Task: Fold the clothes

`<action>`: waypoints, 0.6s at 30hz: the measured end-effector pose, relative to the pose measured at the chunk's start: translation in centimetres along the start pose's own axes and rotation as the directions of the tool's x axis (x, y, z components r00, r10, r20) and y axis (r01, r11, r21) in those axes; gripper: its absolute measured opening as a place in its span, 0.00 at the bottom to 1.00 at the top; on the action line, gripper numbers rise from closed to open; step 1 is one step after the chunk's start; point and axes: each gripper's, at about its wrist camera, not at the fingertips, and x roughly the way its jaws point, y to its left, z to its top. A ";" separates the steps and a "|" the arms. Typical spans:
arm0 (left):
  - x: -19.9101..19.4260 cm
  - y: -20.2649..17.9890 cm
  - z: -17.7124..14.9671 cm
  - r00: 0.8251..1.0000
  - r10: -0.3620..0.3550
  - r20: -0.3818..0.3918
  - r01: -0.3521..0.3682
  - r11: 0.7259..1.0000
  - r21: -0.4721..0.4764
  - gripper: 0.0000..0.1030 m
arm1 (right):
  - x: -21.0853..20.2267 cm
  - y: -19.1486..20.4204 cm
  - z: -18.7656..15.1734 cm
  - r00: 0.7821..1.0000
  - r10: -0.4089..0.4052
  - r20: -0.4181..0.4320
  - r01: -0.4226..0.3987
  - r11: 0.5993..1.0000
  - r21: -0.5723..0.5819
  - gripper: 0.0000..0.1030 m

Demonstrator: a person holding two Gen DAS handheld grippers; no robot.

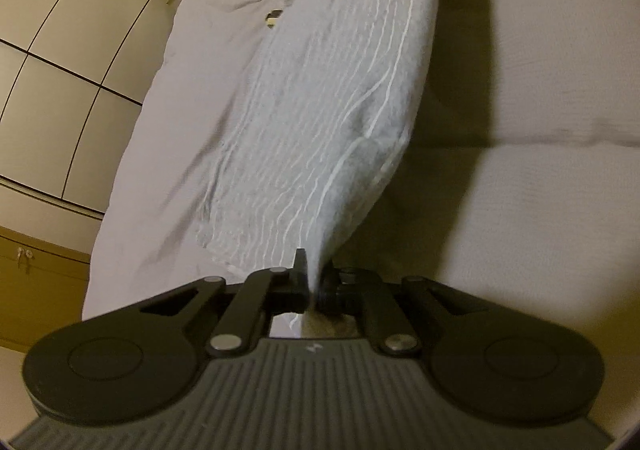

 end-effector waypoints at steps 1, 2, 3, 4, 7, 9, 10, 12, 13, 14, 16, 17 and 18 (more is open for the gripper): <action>-0.9 -0.1 -0.3 1.000 -0.008 0.003 0.008 1.000 0.001 0.03 | -1.1 0.5 0.0 1.000 0.008 0.001 -0.008 1.000 0.000 0.00; -1.9 -0.4 -0.7 1.000 -0.019 0.004 0.019 1.000 -0.002 0.03 | -2.2 1.1 -0.1 1.000 0.014 0.001 -0.014 1.000 0.000 0.00; -3.0 -0.7 -1.1 1.000 -0.030 0.005 0.030 1.000 -0.004 0.03 | -3.2 1.7 -0.2 1.000 0.020 -0.002 -0.020 1.000 0.008 0.00; -4.1 -1.3 -1.2 0.999 -0.044 0.003 0.044 0.999 -0.006 0.03 | -4.2 2.2 -0.3 1.000 0.026 -0.006 -0.026 1.000 0.017 0.00; -7.4 -3.4 -1.6 0.996 -0.084 -0.001 0.084 0.996 -0.010 0.03 | -7.2 4.2 -0.8 0.998 0.053 -0.023 -0.052 0.998 0.045 0.00; -9.3 -4.9 -1.8 0.994 -0.110 -0.008 0.110 0.994 -0.021 0.03 | -9.2 5.7 -1.4 0.996 0.076 -0.035 -0.074 0.996 0.056 0.00; -10.1 -5.7 -1.8 0.992 -0.123 -0.016 0.122 0.992 -0.027 0.03 | -10.1 6.5 -1.8 0.995 0.089 -0.039 -0.087 0.994 0.062 0.00; -11.7 -7.3 -1.8 0.989 -0.147 -0.030 0.146 0.989 -0.040 0.03 | -11.5 7.7 -2.5 0.993 0.111 -0.046 -0.108 0.992 0.068 0.00; -12.2 -8.0 -1.8 0.986 -0.159 -0.039 0.157 0.986 -0.054 0.03 | -12.2 8.4 -2.9 0.991 0.122 -0.050 -0.118 0.990 0.072 0.00; -12.3 -8.8 -1.7 0.984 -0.169 -0.051 0.166 0.984 -0.062 0.03 | -12.4 8.9 -3.3 0.990 0.130 -0.052 -0.126 0.989 0.077 0.00; -12.5 -10.3 -1.6 0.980 -0.186 -0.074 0.181 0.981 -0.073 0.03 | -12.5 9.9 -4.1 0.988 0.143 -0.055 -0.138 0.987 0.083 0.00; -12.5 -10.7 -1.6 0.977 -0.193 -0.091 0.186 0.979 -0.077 0.03 | -12.5 10.3 -4.3 0.988 0.145 -0.056 -0.140 0.987 0.084 0.00; -12.6 -11.0 -1.6 0.974 -0.200 -0.108 0.192 0.978 -0.080 0.06 | -12.4 10.8 -4.5 0.989 0.137 -0.057 -0.132 0.988 0.081 0.00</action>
